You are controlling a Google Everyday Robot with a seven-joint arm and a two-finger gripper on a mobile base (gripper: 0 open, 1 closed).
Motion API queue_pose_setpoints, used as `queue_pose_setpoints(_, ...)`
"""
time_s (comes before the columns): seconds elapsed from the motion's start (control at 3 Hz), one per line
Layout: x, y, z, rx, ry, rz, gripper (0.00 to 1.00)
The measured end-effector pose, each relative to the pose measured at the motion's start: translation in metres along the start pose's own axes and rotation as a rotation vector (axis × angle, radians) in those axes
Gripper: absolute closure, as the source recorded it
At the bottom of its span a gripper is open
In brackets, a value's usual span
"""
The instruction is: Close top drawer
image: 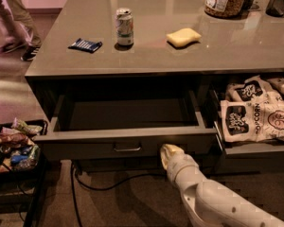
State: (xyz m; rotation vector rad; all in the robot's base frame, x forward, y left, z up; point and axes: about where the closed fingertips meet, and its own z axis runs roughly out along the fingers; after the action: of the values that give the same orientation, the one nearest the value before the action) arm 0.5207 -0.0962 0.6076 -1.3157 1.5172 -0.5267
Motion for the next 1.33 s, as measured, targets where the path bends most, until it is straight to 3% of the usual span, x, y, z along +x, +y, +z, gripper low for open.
queue_pose_setpoints(0.67, -0.036, -0.037, 0.059, 0.039, -0.068, -0.039, 1.00)
queue_pose_setpoints(1.33, -0.044, -0.031, 0.074, 0.058, -0.087, -0.055, 1.00)
